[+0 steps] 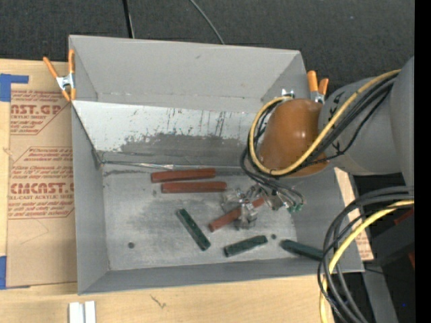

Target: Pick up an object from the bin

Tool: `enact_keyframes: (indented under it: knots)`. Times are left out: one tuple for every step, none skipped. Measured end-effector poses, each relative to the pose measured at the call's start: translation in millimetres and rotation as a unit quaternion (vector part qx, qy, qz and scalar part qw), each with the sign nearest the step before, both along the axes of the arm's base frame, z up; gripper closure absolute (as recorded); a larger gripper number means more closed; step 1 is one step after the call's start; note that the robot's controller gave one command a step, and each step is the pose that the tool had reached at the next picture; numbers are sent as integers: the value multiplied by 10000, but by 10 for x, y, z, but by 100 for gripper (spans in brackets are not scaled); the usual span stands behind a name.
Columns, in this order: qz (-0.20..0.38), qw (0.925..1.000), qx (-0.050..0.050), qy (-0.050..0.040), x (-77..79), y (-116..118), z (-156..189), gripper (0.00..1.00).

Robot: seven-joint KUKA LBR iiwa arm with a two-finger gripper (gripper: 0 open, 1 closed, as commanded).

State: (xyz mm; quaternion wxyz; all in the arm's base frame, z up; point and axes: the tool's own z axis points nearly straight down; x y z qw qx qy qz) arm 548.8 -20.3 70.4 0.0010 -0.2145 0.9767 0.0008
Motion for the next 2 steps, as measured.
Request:
enact_keyframes:
  knots:
    - [-1, 10000, 0, 0, 0, 0, 0, 100]
    - [841, 9965, -10, -35, -147, 72, 1310, 100]
